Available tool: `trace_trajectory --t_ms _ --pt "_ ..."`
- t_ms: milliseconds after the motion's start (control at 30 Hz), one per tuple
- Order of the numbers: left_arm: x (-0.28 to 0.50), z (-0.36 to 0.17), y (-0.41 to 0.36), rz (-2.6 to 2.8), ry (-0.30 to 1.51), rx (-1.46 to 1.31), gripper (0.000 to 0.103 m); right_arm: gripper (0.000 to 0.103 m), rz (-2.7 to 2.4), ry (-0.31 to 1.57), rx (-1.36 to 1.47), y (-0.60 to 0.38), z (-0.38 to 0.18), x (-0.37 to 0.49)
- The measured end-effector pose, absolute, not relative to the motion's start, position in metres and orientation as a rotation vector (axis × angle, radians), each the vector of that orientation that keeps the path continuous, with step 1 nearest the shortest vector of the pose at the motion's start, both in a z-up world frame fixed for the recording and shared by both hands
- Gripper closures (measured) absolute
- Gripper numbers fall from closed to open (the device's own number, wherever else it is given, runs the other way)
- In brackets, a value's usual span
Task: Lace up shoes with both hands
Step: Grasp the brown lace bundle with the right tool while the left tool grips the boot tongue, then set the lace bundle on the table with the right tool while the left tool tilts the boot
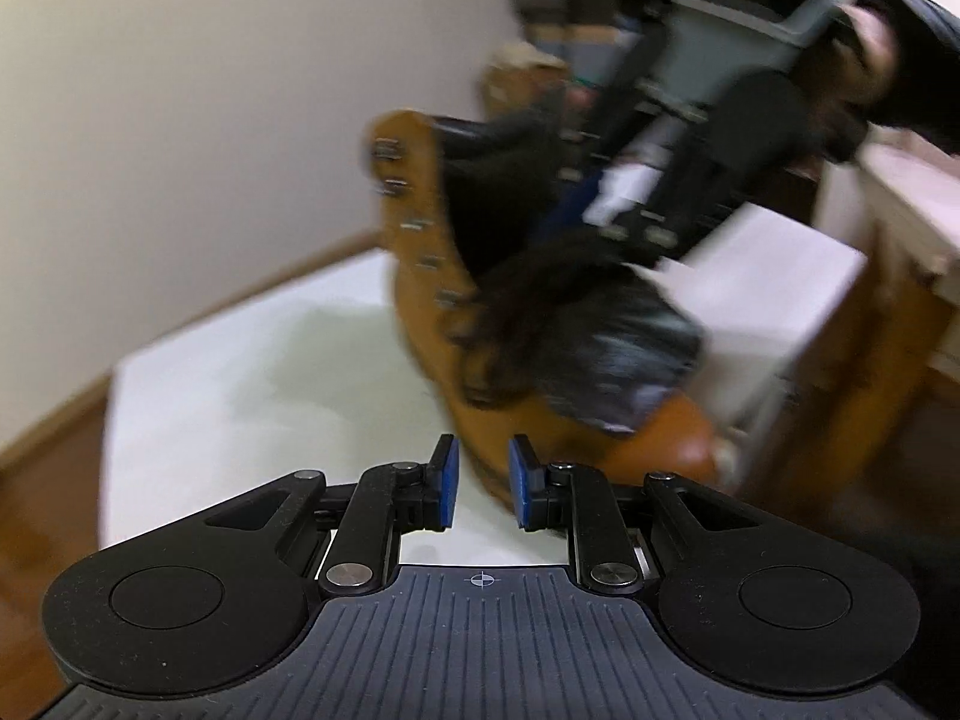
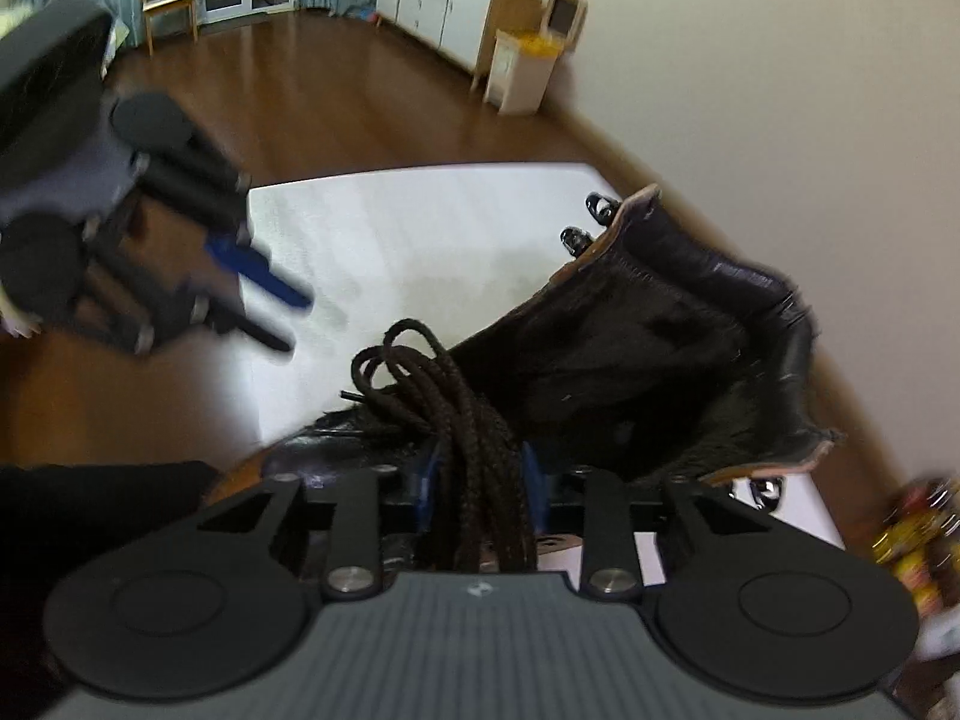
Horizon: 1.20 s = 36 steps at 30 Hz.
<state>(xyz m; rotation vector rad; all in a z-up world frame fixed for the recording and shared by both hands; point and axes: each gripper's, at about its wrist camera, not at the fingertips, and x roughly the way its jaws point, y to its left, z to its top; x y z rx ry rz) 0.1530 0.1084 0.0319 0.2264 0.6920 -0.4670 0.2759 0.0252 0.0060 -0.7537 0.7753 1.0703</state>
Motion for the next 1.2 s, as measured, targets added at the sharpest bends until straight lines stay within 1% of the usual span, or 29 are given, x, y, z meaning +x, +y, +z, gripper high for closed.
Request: trace_trajectory --t_ms 33,67,233,367,467,567,833,867,900,933,1033,1200 --pt "0.154 0.036 0.105 -0.488 0.711 0.214 0.083 0.088 1.069 0.802 -0.743 0.026 0.009 0.278" --pt "0.154 0.039 0.103 -0.502 0.728 0.206 0.083 0.095 1.065 0.815 -0.717 0.024 0.015 0.282" --pt "0.155 0.050 0.091 -0.527 0.827 0.151 0.083 0.095 0.971 0.798 -0.502 -0.013 0.067 0.281" --pt "0.159 0.046 0.070 -0.559 0.896 0.202 0.084 0.095 0.865 0.852 -0.399 -0.058 0.080 0.271" --pt "0.160 0.039 0.061 -0.591 0.961 0.222 0.084 0.095 0.746 0.939 -0.403 -0.093 0.065 0.270" --pt "0.167 0.032 0.052 -0.597 1.007 0.214 0.085 0.095 0.654 1.003 -0.405 -0.113 0.037 0.280" --pt "0.189 0.034 0.054 -0.497 1.037 0.124 0.087 0.094 0.557 1.001 -0.374 -0.126 -0.030 0.315" --pt "0.191 0.034 0.054 -0.490 1.036 0.121 0.087 0.093 0.559 1.010 -0.360 -0.126 -0.037 0.317" --pt "0.192 0.035 0.054 -0.484 1.028 0.121 0.087 0.090 0.558 1.021 -0.352 -0.126 -0.043 0.319" --pt "0.191 0.038 0.053 -0.477 1.000 0.121 0.087 0.086 0.558 1.027 -0.350 -0.127 -0.044 0.319" --pt "0.193 0.052 0.055 -0.430 0.922 0.108 0.086 0.086 0.573 1.017 -0.336 -0.136 -0.035 0.315" --pt "0.207 0.065 0.063 -0.348 0.948 0.158 0.086 0.086 0.612 1.024 -0.255 -0.139 -0.028 0.302"
